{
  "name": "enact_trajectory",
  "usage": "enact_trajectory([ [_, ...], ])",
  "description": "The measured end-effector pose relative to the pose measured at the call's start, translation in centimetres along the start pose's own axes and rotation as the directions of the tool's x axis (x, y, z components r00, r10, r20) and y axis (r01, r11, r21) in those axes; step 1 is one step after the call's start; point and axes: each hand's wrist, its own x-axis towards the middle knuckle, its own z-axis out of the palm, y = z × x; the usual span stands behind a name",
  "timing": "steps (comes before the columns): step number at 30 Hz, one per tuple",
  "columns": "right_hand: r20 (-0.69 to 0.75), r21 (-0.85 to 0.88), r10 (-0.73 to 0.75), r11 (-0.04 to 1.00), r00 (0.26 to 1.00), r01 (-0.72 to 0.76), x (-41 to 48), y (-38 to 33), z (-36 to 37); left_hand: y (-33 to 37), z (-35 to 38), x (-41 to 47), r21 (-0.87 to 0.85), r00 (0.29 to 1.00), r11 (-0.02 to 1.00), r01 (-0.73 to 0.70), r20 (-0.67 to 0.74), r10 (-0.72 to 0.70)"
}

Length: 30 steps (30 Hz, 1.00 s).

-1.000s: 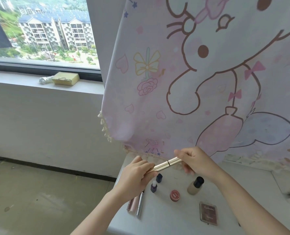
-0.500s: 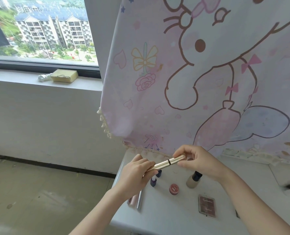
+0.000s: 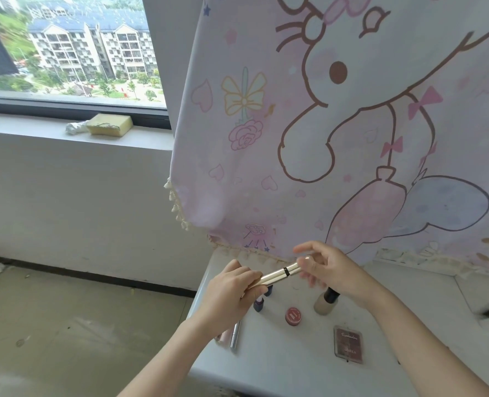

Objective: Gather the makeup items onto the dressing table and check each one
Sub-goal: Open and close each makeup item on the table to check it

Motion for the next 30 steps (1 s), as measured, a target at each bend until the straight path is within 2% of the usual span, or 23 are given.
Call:
enact_trajectory([
  [2, -0.048, -0.06, -0.001, 0.998, 0.999, -0.002, 0.0, 0.4, -0.1, 0.2, -0.1, 0.0, 0.018, 0.999, 0.999, -0.031, -0.007, 0.031],
  [4, -0.003, -0.037, -0.003, 0.999, 1.0, 0.003, -0.2, 0.3, -0.4, -0.1, 0.0, -0.3, 0.057, 0.995, 0.995, -0.086, -0.045, 0.089],
  [7, 0.097, -0.053, -0.014, 0.998, 0.995, 0.019, -0.3, 0.5, -0.7, -0.4, 0.2, -0.6, 0.026, 0.996, 0.998, -0.063, -0.058, 0.065],
  [12, -0.001, -0.07, 0.065, 0.995, 0.998, -0.065, -0.4, 0.6, -0.2, 0.0, 0.2, -0.8, 0.025, 0.998, 0.998, -0.061, -0.033, 0.062],
  [17, 0.103, -0.038, 0.04, 0.999, 0.994, -0.036, -0.7, 0.8, -0.3, -0.3, 0.2, -1.3, 0.001, 0.998, 0.998, -0.057, -0.018, 0.057],
  [22, -0.015, -0.005, 0.041, 0.999, 0.999, -0.041, -0.5, 0.9, 0.5, -0.2, 0.4, -1.2, 0.016, 0.997, 0.997, -0.077, -0.014, 0.077],
  [30, -0.004, 0.098, 0.035, 0.995, 0.999, -0.035, -0.6, 1.5, 0.3, -0.1, 0.3, -2.0, -0.034, 0.992, 0.998, 0.056, 0.118, -0.052],
])
